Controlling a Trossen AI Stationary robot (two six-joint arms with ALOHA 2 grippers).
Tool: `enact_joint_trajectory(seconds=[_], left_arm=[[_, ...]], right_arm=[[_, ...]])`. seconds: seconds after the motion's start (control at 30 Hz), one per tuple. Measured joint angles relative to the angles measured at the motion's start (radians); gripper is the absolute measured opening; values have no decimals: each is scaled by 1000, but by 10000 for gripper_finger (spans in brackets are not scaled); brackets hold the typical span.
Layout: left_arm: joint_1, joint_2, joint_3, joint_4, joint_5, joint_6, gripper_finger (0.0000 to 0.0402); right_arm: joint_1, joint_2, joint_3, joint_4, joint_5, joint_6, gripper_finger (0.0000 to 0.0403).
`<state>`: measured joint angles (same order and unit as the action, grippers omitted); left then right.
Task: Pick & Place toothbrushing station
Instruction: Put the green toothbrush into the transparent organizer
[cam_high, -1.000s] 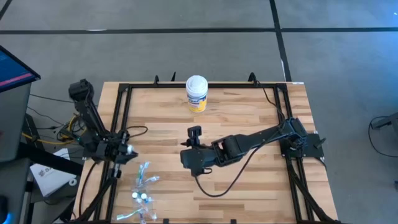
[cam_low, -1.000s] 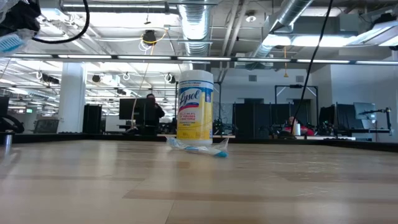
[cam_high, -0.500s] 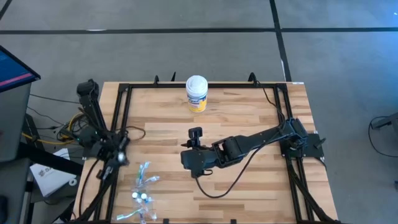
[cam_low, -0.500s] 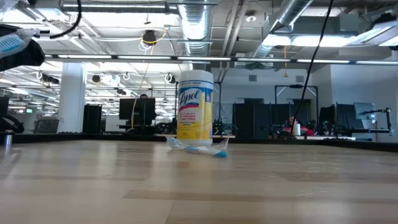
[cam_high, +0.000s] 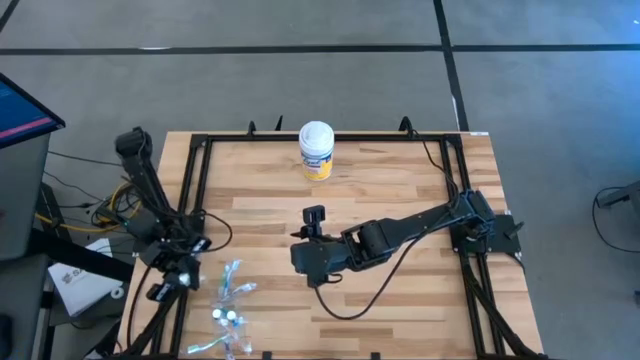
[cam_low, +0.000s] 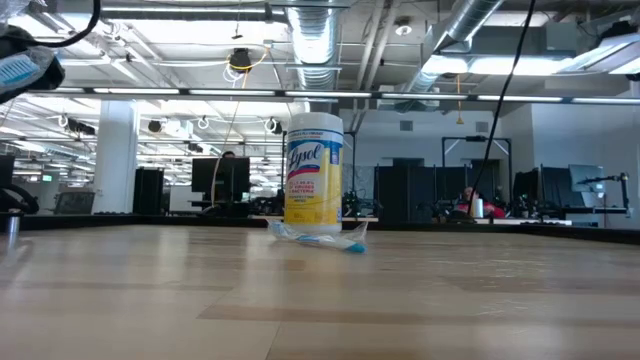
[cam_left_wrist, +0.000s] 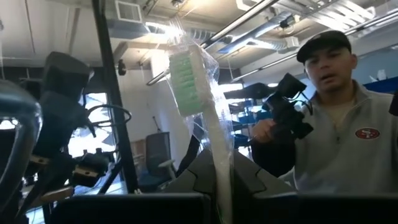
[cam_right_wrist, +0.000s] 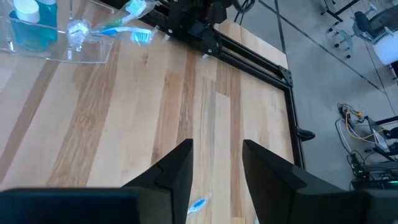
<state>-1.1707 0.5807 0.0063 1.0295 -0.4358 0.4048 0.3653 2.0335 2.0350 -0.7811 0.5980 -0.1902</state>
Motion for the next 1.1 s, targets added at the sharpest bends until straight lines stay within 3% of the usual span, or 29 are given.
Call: enact_joint_trajectory(seconds=[0.17,0.47,0.8,0.93,1.0,1.1], left_arm=[[62,32,0,1,117,-61,5],[153,97,0,57,214,-115,5],[356,242,0,223,406,-173,5],[377,253,0,229,387,-255,5],[363,249,0,213,324,-285,5],[310,226,0,206,314,-277,5]], right_arm=[[0,0,0,-1,0,5,129],[0,0,0,-4,0,8,129],[0,0,0,0,2,12,129],[0,0,0,-32,3,36,129],[0,0,0,-49,3,42,129],[0,0,0,-51,4,46,129]])
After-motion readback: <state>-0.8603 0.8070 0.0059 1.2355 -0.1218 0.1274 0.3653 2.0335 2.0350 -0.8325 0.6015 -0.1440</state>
